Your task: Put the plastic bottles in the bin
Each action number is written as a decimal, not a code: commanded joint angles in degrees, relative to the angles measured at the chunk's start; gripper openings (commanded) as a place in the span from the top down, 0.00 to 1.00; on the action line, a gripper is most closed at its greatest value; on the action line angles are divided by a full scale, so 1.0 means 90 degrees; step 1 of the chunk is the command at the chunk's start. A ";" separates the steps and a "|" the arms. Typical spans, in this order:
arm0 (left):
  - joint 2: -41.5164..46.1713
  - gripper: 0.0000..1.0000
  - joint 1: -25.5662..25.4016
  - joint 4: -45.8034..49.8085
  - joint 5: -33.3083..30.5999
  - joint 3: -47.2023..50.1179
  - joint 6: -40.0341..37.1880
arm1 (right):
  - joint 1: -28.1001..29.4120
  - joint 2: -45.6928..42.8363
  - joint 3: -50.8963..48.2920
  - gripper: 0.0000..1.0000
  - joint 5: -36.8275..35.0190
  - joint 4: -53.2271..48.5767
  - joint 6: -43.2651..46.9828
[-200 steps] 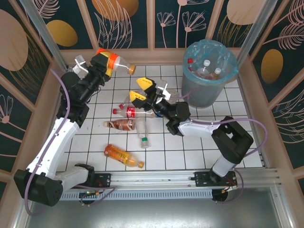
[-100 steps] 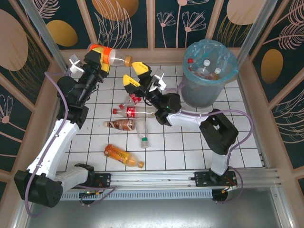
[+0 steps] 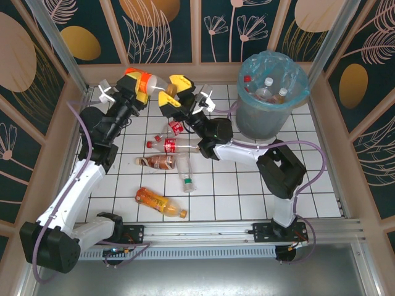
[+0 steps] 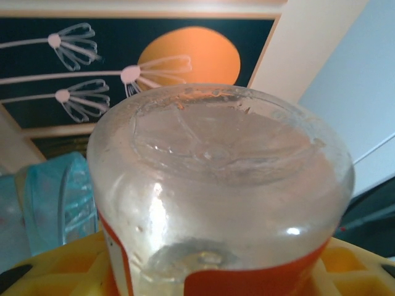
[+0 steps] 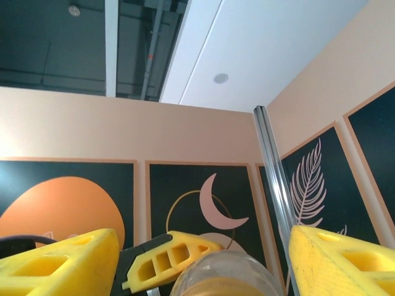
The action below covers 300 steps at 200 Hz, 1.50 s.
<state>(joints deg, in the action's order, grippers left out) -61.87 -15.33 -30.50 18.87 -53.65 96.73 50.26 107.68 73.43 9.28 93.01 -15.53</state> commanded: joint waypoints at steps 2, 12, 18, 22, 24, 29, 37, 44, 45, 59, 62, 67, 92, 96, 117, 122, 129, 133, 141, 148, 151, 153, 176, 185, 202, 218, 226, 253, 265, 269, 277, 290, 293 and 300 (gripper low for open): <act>0.0136 1.00 -0.0005 -0.0389 0.0364 -0.0030 0.0120 | 0.0011 0.0157 0.0323 0.26 0.0023 0.0504 -0.0246; 0.0160 1.00 0.0001 -0.0427 0.0383 -0.0018 0.0161 | 0.0011 0.0197 0.0366 0.25 0.0007 0.0502 -0.0256; 0.0179 1.00 -0.0003 -0.0438 0.0383 -0.0004 0.0171 | 0.0011 0.0224 0.0371 0.25 -0.0036 0.0498 -0.0289; 0.0192 1.00 -0.0005 -0.0440 0.0383 0.0003 0.0180 | 0.0011 0.0235 0.0383 0.25 -0.0057 0.0505 -0.0318; 0.0194 1.00 -0.0005 -0.0439 0.0383 0.0004 0.0187 | 0.0009 0.0241 0.0378 0.25 -0.0062 0.0503 -0.0336; 0.0199 1.00 -0.0005 -0.0439 0.0383 -0.0001 0.0187 | 0.0011 0.0252 0.0384 0.27 -0.0056 0.0496 -0.0373; 0.0204 1.00 0.0000 -0.0439 0.0400 -0.0001 0.0180 | 0.0011 0.0263 0.0380 0.32 -0.0012 0.0508 -0.0402; 0.0199 1.00 0.0001 -0.0448 0.0397 0.0010 0.0205 | 0.0006 0.0276 0.0372 0.36 0.0013 0.0513 -0.0444; 0.0202 1.00 -0.0002 -0.0449 0.0395 0.0012 0.0207 | 0.0009 0.0279 0.0369 0.37 0.0014 0.0519 -0.0453; 0.0194 1.00 0.0002 -0.0513 0.0384 0.0050 0.0272 | 0.0011 0.0301 0.0364 0.46 0.0055 0.0562 -0.0565; 0.0186 1.00 -0.0004 -0.0524 0.0383 0.0047 0.0284 | 0.0011 0.0301 0.0365 0.48 0.0069 0.0568 -0.0584; 0.0185 1.00 0.0002 -0.0527 0.0375 0.0055 0.0302 | 0.0012 0.0293 0.0365 0.51 0.0098 0.0576 -0.0606; 0.0246 0.95 -0.0003 -0.0447 0.0220 0.0163 0.0305 | 0.0059 0.0210 0.0313 0.73 0.0217 0.0574 -0.0561; 0.0287 0.83 0.0001 -0.0397 0.0147 0.0189 0.0262 | 0.0060 0.0178 0.0300 0.75 0.0214 0.0574 -0.0551; 0.0687 0.18 0.0000 0.0892 -0.0776 0.0106 -0.0589 | 0.0061 -0.0128 -0.0020 0.84 0.0001 0.0543 -0.0445; 0.0802 0.14 0.0004 0.1265 -0.1093 0.0038 -0.0953 | 0.0046 -0.0284 -0.0153 0.89 -0.0060 0.0513 -0.0385; 0.0937 0.07 -0.0005 0.1740 -0.1533 -0.0091 -0.1526 | 0.0018 -0.0525 -0.0395 0.93 -0.0166 0.0398 -0.0289; 0.0992 0.06 0.0002 0.2008 -0.1780 -0.0172 -0.1853 | -0.0007 -0.0706 -0.0532 0.96 -0.0210 0.0292 -0.0231; 0.1065 0.05 -0.0004 0.2386 -0.2184 -0.0372 -0.2547 | -0.0085 -0.1104 -0.0768 1.00 -0.0343 -0.0133 -0.0093; 0.1082 0.03 0.0002 0.2614 -0.2473 -0.0510 -0.3154 | -0.0182 -0.1500 -0.0846 1.00 -0.0464 -0.0823 -0.0014; 0.1083 0.02 0.0000 0.2718 -0.2580 -0.0563 -0.3363 | -0.0244 -0.1663 -0.0832 1.00 -0.0497 -0.1260 0.0016; 0.1076 0.02 -0.0004 0.2789 -0.2665 -0.0602 -0.3484 | -0.0309 -0.1820 -0.0777 1.00 -0.0511 -0.1758 0.0046; 0.0927 0.02 0.0002 0.3068 -0.3082 -0.0802 -0.4650 | -0.0864 -0.2445 0.0342 1.00 -0.0481 -0.5914 0.0531; 0.0779 0.02 0.0003 0.3159 -0.3029 -0.0958 -0.5064 | -0.1147 -0.2447 0.0865 1.00 -0.0308 -0.7290 0.0702; 0.0392 0.01 -0.0008 0.3339 -0.2479 -0.1364 -0.5776 | -0.1690 -0.2334 0.1717 1.00 -0.0065 -0.9380 0.1056; 0.0034 0.01 -0.0266 0.3607 -0.2281 -0.1749 -0.6321 | -0.2065 -0.2266 0.2352 1.00 -0.0421 -1.0790 0.1335; -0.0134 0.02 -0.0590 0.3775 -0.2477 -0.1926 -0.6751 | -0.2325 -0.2237 0.2654 1.00 -0.0609 -1.1315 0.1403; -0.0787 0.02 -0.1974 0.4221 -0.3431 -0.2439 -0.8189 | -0.2886 -0.2103 0.3694 1.00 -0.1685 -1.2736 0.1624; -0.1039 0.01 -0.2356 0.4287 -0.3642 -0.2559 -0.8514 | -0.3150 -0.2054 0.4060 1.00 -0.2195 -1.3081 0.1639; -0.1092 0.01 -0.2440 0.4279 -0.3649 -0.2563 -0.8582 | -0.3237 -0.2043 0.4139 1.00 -0.2324 -1.3164 0.1669; -0.1177 0.01 -0.2584 0.4220 -0.3653 -0.2545 -0.8712 | -0.3390 -0.2024 0.4269 1.00 -0.2566 -1.3296 0.1719; -0.1266 0.01 -0.2768 0.4049 -0.3651 -0.2438 -0.8826 | -0.3580 -0.1957 0.4407 1.00 -0.2986 -1.3520 0.1799; -0.1281 0.01 -0.2798 0.4011 -0.3637 -0.2416 -0.8840 | -0.3603 -0.1925 0.4445 1.00 -0.3104 -1.3597 0.1817; -0.1337 0.02 -0.2845 0.3974 -0.3600 -0.2376 -0.8853 | -0.3685 -0.1833 0.4536 1.00 -0.3345 -1.3785 0.1858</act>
<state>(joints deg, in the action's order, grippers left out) -73.23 -39.42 5.76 -11.05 -74.91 23.94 19.38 89.95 109.89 -9.61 -21.80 -1.50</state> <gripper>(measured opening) 0.985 0.414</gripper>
